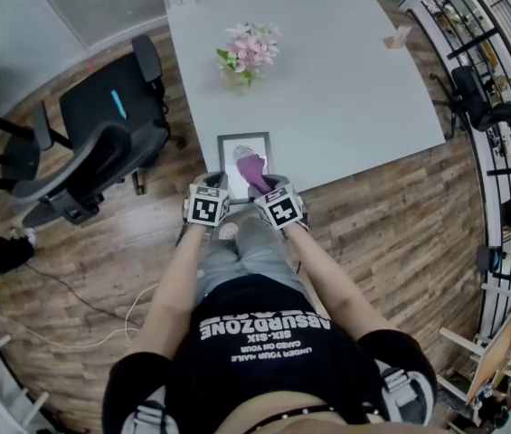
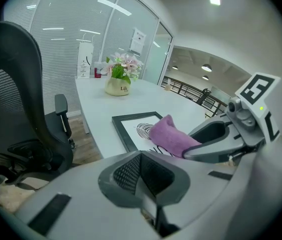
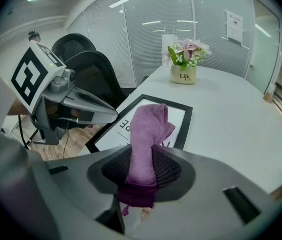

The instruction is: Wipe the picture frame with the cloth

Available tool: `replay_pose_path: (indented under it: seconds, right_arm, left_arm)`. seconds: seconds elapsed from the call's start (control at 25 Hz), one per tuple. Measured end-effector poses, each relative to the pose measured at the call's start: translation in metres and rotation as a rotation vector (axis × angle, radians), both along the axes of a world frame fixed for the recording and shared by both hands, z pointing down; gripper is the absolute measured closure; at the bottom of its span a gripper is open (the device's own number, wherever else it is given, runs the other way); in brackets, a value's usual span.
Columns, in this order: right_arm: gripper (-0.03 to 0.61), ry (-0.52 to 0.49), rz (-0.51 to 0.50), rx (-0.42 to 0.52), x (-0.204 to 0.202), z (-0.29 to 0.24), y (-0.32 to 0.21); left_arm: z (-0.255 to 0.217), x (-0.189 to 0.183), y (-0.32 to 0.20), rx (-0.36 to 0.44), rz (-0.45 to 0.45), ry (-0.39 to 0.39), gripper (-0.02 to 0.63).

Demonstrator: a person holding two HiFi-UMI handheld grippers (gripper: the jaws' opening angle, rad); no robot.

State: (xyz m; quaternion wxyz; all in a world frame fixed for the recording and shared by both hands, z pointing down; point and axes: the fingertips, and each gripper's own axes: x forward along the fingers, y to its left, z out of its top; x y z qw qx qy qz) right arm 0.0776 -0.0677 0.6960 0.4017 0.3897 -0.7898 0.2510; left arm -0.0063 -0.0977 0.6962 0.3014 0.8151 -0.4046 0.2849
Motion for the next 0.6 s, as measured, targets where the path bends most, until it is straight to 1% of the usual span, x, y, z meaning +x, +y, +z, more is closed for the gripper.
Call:
replay_pose_path:
  seconds: [0.16, 0.36, 0.52, 0.6]
  right_arm:
    - [0.445, -0.049, 0.019, -0.017, -0.019, -0.001, -0.001]
    - [0.445, -0.161, 0.039, -0.042, -0.054, -0.004, -0.001]
    - [0.445, -0.153, 0.052, -0.047, -0.065, -0.004, 0.0]
    - [0.445, -0.127, 0.031, -0.031, -0.064, -0.001, 0.002]
  left_arm:
    - [0.001, -0.001, -0.001, 0.001, -0.003, 0.001, 0.599]
    - [-0.001, -0.002, 0.0, -0.001, -0.005, 0.0, 0.598]
    - [-0.002, -0.001, -0.001, -0.007, -0.011, 0.012, 0.598]
    - [-0.002, -0.001, -0.001, -0.006, -0.011, 0.01, 0.598]
